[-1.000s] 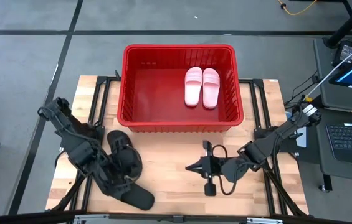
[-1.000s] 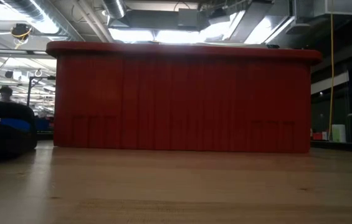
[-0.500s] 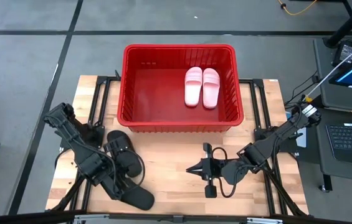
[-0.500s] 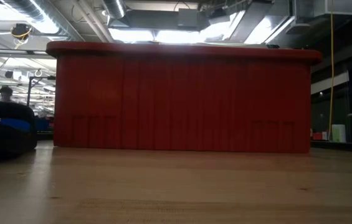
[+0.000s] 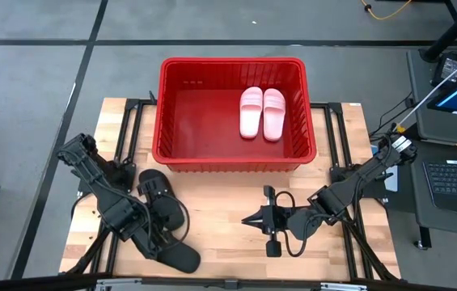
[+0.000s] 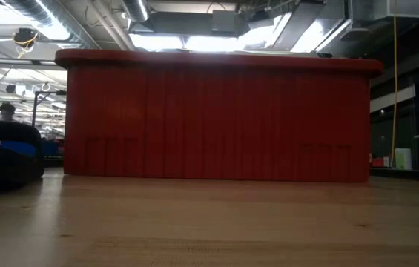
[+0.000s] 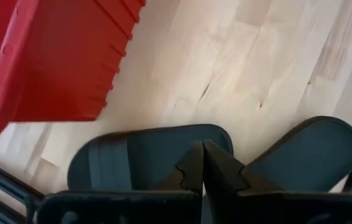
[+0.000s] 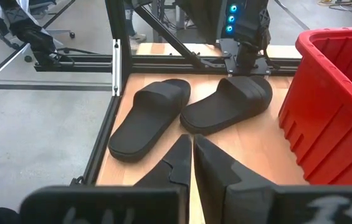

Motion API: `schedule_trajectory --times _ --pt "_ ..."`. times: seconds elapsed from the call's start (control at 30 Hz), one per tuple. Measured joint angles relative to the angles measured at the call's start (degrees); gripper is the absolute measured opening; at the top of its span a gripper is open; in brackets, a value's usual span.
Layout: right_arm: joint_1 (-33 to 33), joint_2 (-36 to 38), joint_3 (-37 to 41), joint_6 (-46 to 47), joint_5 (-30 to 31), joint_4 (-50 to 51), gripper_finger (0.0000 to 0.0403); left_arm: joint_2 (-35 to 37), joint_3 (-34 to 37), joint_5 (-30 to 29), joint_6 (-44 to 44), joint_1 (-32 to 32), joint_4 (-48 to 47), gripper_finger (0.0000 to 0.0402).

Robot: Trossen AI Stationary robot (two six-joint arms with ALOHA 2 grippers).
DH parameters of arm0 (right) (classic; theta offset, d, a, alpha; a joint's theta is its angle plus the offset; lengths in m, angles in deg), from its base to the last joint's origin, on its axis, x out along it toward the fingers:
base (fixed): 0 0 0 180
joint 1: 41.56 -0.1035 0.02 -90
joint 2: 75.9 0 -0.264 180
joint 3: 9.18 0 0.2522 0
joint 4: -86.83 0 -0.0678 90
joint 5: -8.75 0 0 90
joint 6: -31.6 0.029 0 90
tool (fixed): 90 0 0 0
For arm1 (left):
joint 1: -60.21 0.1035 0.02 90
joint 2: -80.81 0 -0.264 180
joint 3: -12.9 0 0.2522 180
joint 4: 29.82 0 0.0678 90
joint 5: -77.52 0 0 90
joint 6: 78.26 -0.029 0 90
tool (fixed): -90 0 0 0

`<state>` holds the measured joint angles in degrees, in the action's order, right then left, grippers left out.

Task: Pick and place slides into bin
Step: Put the top black slide into the red bin

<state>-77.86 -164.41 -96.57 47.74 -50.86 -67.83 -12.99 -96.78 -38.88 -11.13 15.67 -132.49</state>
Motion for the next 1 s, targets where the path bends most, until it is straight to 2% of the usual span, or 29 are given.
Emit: schedule_trajectory --times 0.87,1.0 --pt "0.0 0.0 0.0 0.0 0.0 0.0 0.0021 0.0 0.1 -0.9 -2.4 0.0 0.2 0.0005" --pt "0.0 0.0 0.0 -0.1 0.0 0.0 0.0021 0.0 0.1 -0.9 -2.4 0.0 0.3 0.0025"
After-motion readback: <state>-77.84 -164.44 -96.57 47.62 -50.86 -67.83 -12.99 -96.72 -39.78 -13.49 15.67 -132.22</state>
